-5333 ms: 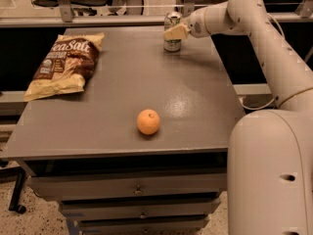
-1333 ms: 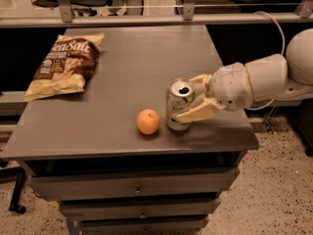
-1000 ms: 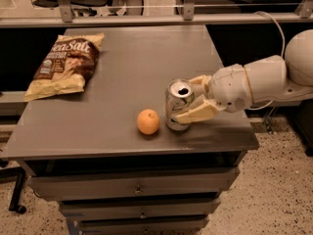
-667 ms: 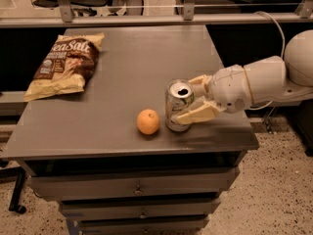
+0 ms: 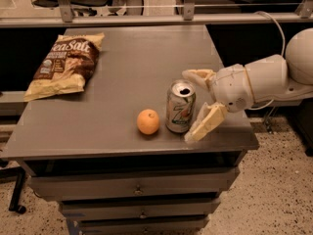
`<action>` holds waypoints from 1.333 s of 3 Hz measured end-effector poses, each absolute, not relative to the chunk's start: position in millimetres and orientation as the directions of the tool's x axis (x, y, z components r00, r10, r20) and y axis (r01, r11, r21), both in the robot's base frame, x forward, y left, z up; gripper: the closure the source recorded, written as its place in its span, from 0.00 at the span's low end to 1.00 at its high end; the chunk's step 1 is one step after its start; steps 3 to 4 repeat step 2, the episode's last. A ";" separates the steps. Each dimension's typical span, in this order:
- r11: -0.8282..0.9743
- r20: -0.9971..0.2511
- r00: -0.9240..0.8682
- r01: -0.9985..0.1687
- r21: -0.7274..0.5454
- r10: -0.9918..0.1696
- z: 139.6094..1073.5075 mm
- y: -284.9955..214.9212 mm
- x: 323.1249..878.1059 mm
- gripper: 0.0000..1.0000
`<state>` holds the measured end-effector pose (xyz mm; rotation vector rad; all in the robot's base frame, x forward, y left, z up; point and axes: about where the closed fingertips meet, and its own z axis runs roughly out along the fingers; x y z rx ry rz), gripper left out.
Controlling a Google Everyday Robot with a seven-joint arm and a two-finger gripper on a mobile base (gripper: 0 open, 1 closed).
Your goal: Move 7up can near orange
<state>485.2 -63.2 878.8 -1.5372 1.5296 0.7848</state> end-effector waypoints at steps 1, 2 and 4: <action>0.120 -0.846 0.071 -0.980 -0.157 -0.528 884.4 -100.0 502.7 0.00; 0.261 -0.822 0.013 -0.945 -0.196 -0.570 898.4 -175.5 526.8 0.00; 0.261 -0.822 0.013 -0.945 -0.196 -0.570 898.4 -175.5 526.8 0.00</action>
Offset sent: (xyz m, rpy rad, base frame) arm 0.0727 -0.2327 0.0431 -0.1434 -0.1064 -0.4535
